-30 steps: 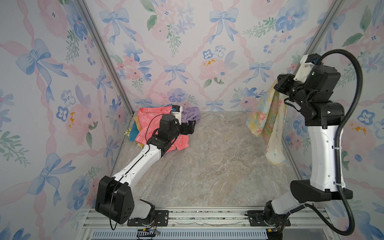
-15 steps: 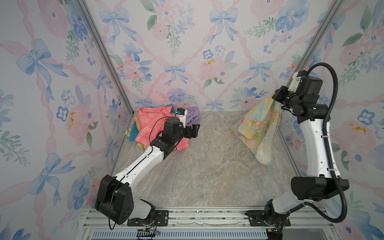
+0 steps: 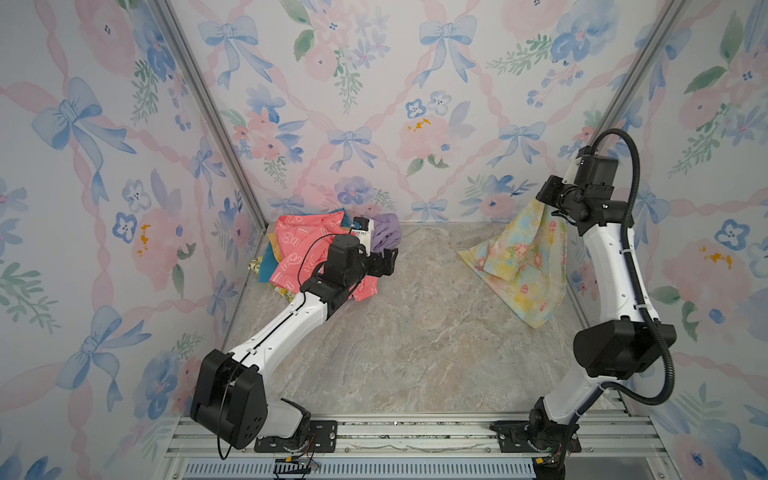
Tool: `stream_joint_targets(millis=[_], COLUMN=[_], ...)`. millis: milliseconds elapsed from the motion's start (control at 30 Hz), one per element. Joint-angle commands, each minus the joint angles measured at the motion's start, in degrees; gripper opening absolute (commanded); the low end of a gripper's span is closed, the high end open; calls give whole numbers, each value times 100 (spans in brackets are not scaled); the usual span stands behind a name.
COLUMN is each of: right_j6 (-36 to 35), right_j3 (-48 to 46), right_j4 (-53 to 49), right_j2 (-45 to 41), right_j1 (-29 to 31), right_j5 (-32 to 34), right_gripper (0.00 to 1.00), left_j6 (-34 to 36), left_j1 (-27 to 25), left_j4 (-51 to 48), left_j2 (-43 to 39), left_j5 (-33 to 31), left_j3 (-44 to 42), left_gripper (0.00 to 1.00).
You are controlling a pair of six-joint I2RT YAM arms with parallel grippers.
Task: Pick out a specific cloth from the pile
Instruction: 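Lower the floral cloth onto the table near the wall with the right gripper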
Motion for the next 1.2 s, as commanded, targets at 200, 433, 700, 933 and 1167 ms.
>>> stream_joint_targets(millis=[200,433,700,933,1167], right_j6=[178,543,478,24,-139], right_j3=[-2362,-4323,-4769,-3351,-2410], right_j4=[1054,1078,655,-133,-628], right_j2=[-1262,-2271,-1613,121,1426], right_j1=[83,359,497,540,624], right_j5=[198,421,380,216,177], right_gripper=[0,0,0,0,0], left_j6=[96,83,85,128,173], left_j1=[40,57,49,59,92], left_j4=[67,66,62,62,57], left_j2=[120,150,117,89,89], left_j5=[-47,-28,-65,-119,-174], left_j3=[-51,-49,-77,-89,-99], left_gripper=[93,92,93,92,93])
